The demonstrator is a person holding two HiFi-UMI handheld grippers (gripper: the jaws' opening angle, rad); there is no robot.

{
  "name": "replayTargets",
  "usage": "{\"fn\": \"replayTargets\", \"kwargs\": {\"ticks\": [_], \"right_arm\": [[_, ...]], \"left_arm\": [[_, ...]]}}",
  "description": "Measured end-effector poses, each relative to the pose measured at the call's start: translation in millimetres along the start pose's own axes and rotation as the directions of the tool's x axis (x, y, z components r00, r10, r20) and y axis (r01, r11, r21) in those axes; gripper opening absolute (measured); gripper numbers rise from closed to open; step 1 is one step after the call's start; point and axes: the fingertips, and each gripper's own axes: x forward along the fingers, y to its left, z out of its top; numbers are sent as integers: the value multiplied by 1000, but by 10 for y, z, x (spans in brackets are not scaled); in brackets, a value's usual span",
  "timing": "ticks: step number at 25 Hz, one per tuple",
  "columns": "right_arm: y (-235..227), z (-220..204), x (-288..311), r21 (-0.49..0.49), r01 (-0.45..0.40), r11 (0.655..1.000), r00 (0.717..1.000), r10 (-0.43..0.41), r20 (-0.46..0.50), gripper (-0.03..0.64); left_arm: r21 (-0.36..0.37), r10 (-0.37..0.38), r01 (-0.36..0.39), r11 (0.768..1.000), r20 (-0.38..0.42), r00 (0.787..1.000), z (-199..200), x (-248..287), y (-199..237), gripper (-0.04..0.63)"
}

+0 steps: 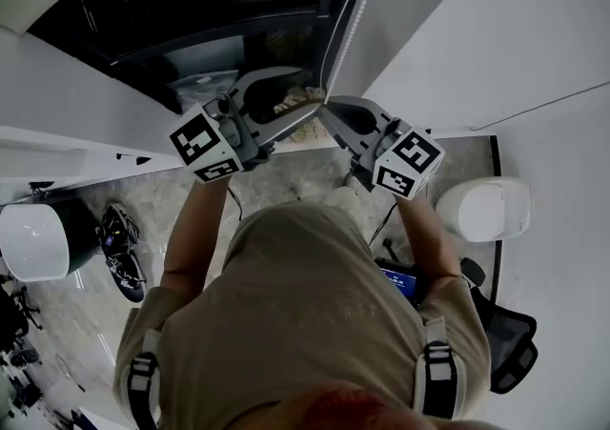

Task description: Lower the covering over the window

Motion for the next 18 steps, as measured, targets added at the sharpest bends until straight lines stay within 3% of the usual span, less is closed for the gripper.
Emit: {"fn": "replayTargets", "kwargs": {"ticks": [3,4,5,7,9,11,13,17,18], "right_arm": [[53,9,27,-27,1,1000,1000,0,12,9],[72,1,39,-28,-3,1000,1000,3,12,10],[88,-8,46,-32,-8,999,1000,8,10,11],[125,-12,32,-71,-30,997,1000,30,-2,11],[144,72,-50,-87,-58,995,998,60,23,16],[94,272,-173,-26,-57,998,993,59,105,72],[43,467,-233,-4,-33,999,987,34,159,86],[17,659,-194,-51,5,999,984,4,180,82],[16,671,-186,-62,15,998,983,-4,184,38]], "left_arm": [[33,11,-10,999,-42,999,12,219,-7,144],[29,19,-18,999,-53,998,-31,252,4,52],[18,21,-20,1000,-56,998,-72,266,14,26],[-3,8,-8,1000,-48,999,-109,259,19,17],[26,17,-15,1000,-73,997,-152,231,30,17],[37,25,-21,999,-111,993,-266,184,36,17],[11,15,-14,1000,-139,990,-435,145,10,17],[-45,-34,27,999,-160,987,-728,200,-188,17],[-55,-38,30,998,-151,988,-747,205,-220,17]]}}
